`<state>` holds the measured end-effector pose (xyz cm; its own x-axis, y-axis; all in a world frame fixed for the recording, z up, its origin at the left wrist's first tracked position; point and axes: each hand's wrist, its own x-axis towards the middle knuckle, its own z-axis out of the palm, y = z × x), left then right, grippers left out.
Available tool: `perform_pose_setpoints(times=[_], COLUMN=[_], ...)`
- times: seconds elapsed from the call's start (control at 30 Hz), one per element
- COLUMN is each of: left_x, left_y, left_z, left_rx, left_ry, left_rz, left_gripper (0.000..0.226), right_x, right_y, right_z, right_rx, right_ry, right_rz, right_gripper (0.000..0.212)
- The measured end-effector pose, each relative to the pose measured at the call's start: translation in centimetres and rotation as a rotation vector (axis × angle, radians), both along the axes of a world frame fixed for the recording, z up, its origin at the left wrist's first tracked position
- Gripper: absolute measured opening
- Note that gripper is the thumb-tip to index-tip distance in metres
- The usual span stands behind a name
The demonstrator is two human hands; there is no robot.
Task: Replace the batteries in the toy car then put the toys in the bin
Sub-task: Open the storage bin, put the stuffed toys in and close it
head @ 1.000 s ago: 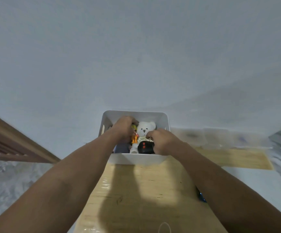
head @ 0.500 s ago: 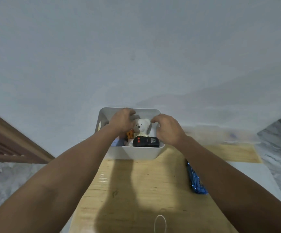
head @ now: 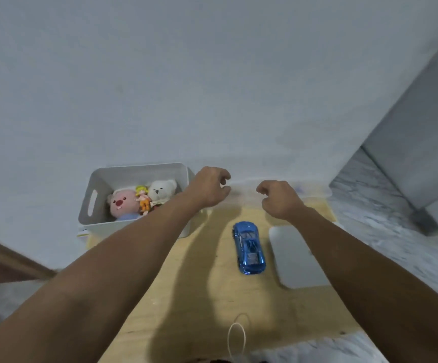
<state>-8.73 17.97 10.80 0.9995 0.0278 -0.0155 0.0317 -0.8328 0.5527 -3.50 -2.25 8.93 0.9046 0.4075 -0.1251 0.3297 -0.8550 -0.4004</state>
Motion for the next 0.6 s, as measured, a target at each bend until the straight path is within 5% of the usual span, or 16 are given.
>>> perform_pose_setpoints(times=[0.3,0.5,0.6], left_x=[-0.2,-1.5,-1.9], left_y=[-12.8,-19.2,-21.7], left_z=[-4.2,-7.7,-8.9], left_rx=[0.036,0.031,0.007], left_ry=[0.365,0.597,0.647], left_rz=[-0.125,-0.015,0.057], left_gripper=[0.043,0.029,0.044], right_x=[0.3,0.0,-0.5], right_y=[-13.8,-20.8,-23.4], right_z=[-3.5,-6.2,-7.7], right_rx=[-0.054,-0.146,-0.221], right_ry=[0.075,0.218,0.283], right_rz=[-0.150,-0.249,-0.294], right_gripper=[0.040,0.045,0.046])
